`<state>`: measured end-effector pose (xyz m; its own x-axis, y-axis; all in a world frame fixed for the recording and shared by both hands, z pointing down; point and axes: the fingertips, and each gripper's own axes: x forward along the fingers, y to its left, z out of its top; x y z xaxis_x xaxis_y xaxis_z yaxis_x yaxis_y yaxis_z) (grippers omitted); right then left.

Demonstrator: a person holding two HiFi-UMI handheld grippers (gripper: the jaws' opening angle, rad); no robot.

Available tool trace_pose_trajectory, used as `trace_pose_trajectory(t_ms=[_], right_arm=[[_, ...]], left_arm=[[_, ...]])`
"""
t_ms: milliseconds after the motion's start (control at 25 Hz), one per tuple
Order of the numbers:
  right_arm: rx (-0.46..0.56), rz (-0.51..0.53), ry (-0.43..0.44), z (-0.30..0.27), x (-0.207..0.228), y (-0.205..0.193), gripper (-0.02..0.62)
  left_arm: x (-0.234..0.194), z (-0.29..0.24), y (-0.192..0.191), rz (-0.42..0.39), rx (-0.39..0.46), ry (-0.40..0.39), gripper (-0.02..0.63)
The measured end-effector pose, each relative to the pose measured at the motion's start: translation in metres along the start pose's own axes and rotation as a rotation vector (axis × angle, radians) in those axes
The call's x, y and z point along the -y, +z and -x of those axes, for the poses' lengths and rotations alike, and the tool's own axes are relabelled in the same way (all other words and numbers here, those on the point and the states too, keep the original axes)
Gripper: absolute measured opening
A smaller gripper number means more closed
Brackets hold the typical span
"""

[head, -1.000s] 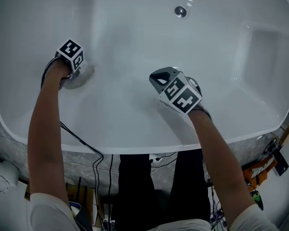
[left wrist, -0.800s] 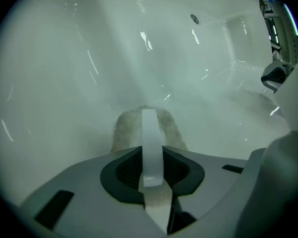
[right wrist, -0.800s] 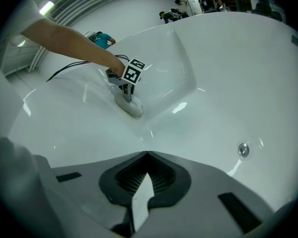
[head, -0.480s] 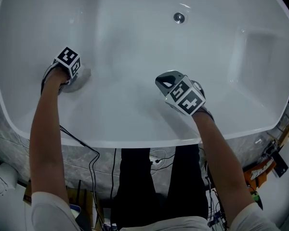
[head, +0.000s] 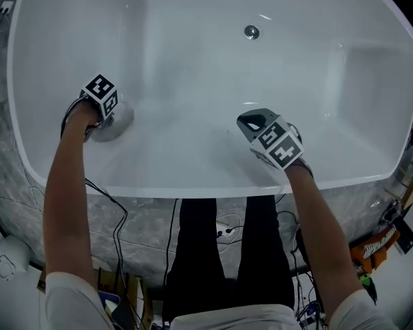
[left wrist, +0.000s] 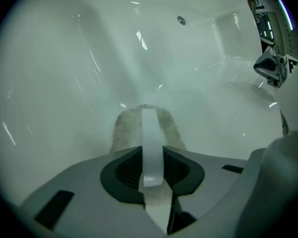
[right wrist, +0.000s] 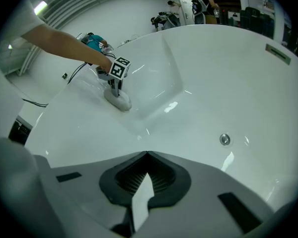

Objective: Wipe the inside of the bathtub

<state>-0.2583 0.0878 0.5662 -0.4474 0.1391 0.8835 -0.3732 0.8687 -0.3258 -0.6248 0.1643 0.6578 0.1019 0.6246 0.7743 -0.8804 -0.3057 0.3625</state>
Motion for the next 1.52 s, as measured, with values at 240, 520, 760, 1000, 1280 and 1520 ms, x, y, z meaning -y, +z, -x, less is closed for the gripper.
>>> trace_pose_trajectory(t_ms=[240,520,760,1000,1280,1520], right_arm=[[0.067,-0.026,-0.008,0.036,-0.007,0.011,0.018],[0.117,-0.037,-0.032,0.069,0.009,-0.018,0.018],[0.168,-0.084,-0.062,0.109,0.013,-0.056,0.018],[0.241,-0.144,-0.105,0.168,0.006,-0.085,0.018],[0.358,-0.227,-0.146,0.249,-0.012,-0.116,0.018],[0.510,-0.290,-0.180,0.327,-0.009,-0.143,0.020]], left_arm=[[0.030,0.017,-0.008,-0.033,0.037,0.046,0.097],[0.082,0.023,0.028,-0.099,0.055,0.050,0.097],[0.141,0.034,0.056,-0.200,0.041,0.086,0.097],[0.215,0.071,0.068,-0.201,0.178,0.037,0.097],[0.320,0.127,0.055,-0.177,0.430,0.003,0.097],[0.415,0.178,0.052,-0.150,0.605,0.030,0.097]])
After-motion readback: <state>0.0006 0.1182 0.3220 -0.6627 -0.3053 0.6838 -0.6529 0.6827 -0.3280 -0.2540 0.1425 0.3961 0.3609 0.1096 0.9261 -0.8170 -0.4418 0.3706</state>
